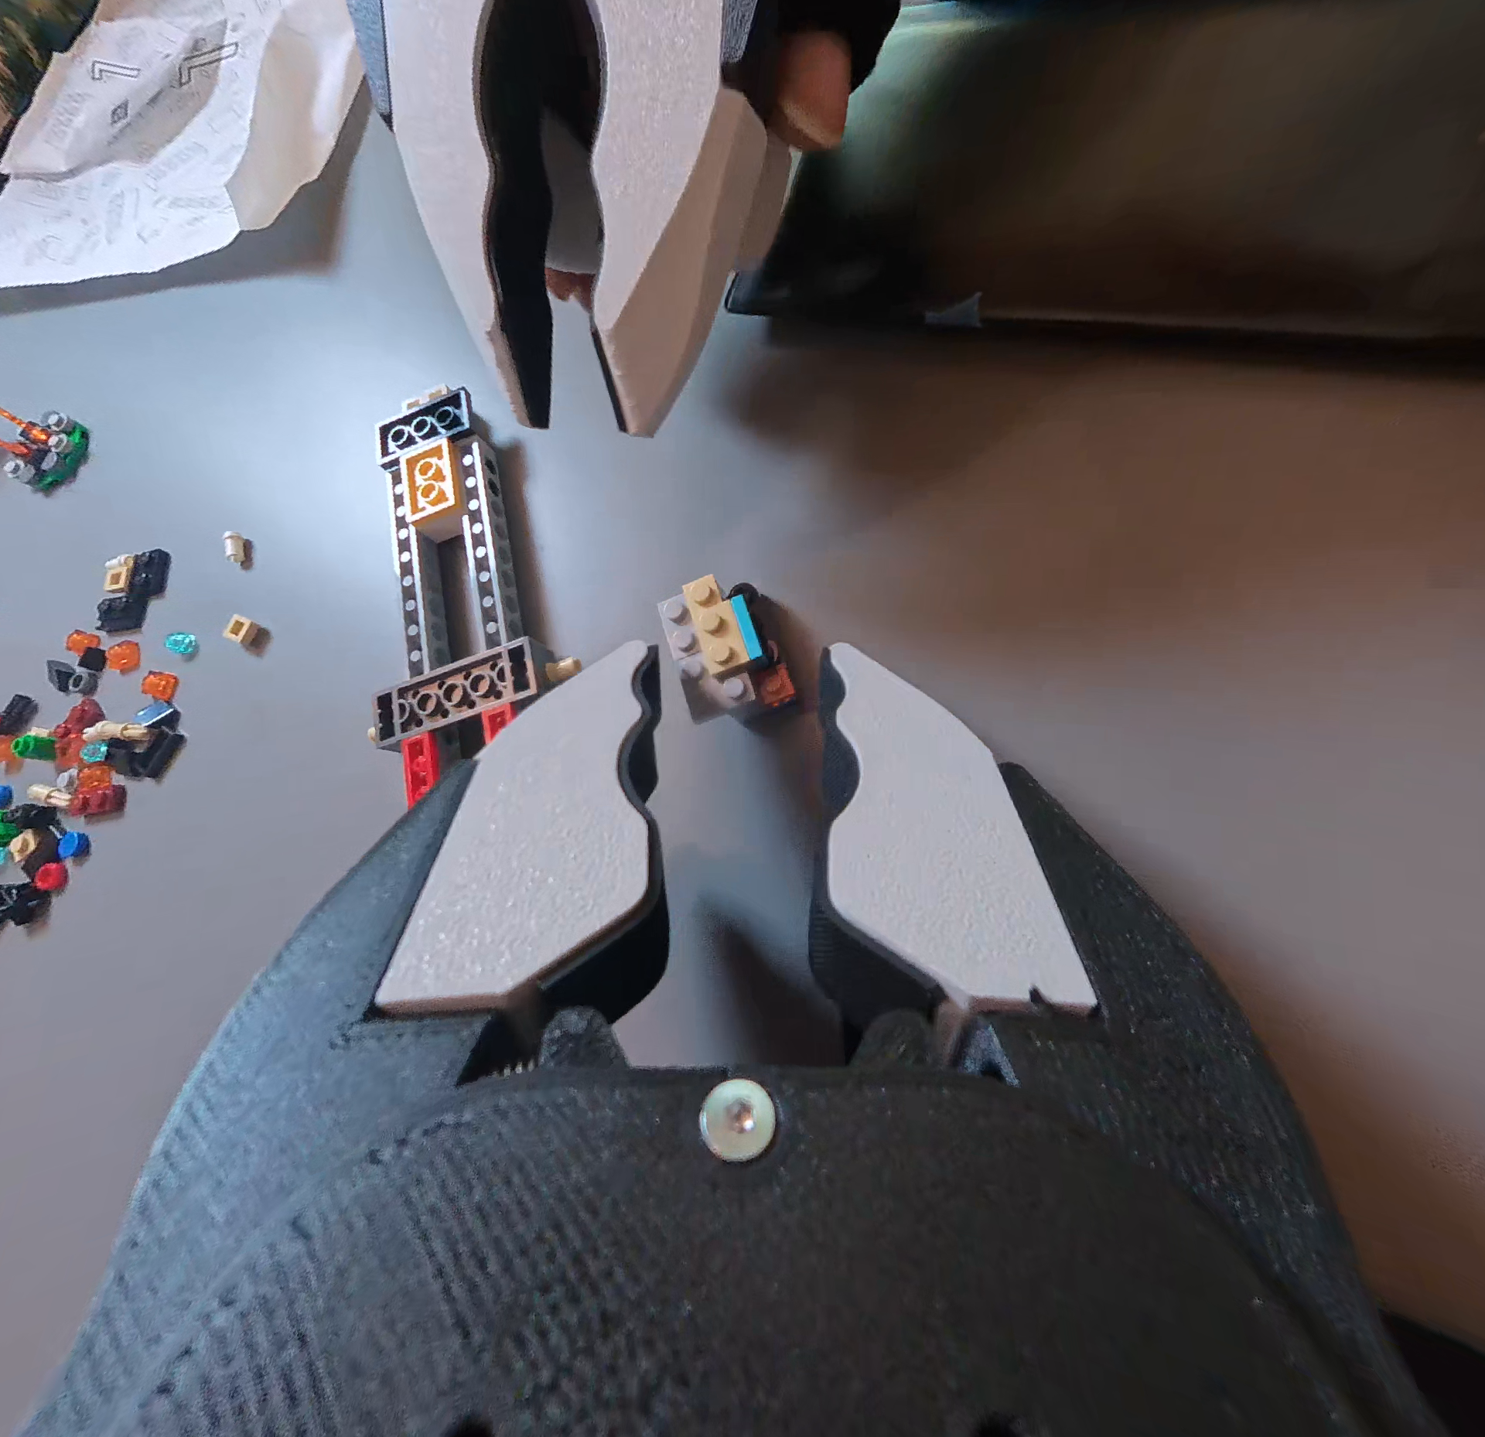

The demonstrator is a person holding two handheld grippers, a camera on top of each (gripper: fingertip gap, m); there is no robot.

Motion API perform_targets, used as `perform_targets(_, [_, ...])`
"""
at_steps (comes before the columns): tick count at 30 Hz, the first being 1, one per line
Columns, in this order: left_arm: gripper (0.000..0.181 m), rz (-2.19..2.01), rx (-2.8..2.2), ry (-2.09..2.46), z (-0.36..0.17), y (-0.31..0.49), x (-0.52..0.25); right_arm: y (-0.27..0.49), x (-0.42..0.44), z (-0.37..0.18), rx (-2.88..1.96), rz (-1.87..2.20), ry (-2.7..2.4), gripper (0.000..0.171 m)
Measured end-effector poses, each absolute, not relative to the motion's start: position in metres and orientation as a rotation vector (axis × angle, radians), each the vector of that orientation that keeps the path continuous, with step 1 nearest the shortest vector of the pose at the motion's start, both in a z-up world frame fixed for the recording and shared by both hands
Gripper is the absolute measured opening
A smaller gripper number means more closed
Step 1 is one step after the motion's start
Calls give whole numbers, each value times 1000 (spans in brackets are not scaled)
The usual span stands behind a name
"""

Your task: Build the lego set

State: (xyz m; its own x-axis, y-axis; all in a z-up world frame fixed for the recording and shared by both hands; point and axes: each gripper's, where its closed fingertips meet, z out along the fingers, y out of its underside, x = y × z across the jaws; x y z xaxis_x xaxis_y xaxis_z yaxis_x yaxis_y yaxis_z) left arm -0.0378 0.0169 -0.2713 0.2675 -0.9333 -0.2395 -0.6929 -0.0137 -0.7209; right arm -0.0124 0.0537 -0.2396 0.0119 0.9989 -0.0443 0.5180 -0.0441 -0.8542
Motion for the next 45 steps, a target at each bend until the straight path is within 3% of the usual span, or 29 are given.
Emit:
perform_targets(4, [51,-493,-1724,1396,-249,18,-35,62,-13,-230,-1603,924,-1506,21])
perform_targets(7, [50,-546,-1655,1243,-217,26,-40,73,-10,-212,-1559,937,-1393,21])
perform_targets(14, [28,-420,-1427,758,-117,43,-108,115,12,-171,-1494,841,-1078,36])
perform_targets(19, [6,-6,-1408,367,-68,18,-250,131,35,-161,-1512,809,-960,35])
perform_targets(23, [0,193,-1648,164,-90,-9,-378,139,55,-161,-1522,802,-920,21])
perform_targets(27, [0,261,-1919,170,-131,-14,-442,155,72,-151,-1513,821,-788,9])
perform_targets(29, [0,313,-2066,248,-154,-11,-453,165,84,-141,-1484,791,-687,0])
perform_targets(34, [2,470,-2291,504,-187,6,-463,190,127,-134,-1468,595,-454,0])
perform_targets(40, [25,370,-2546,656,-224,16,-474,201,144,-146,-1505,517,-416,10])
perform_targets(45, [25,289,-2623,675,-243,38,-488,201,133,-153,-1479,432,-527,9])
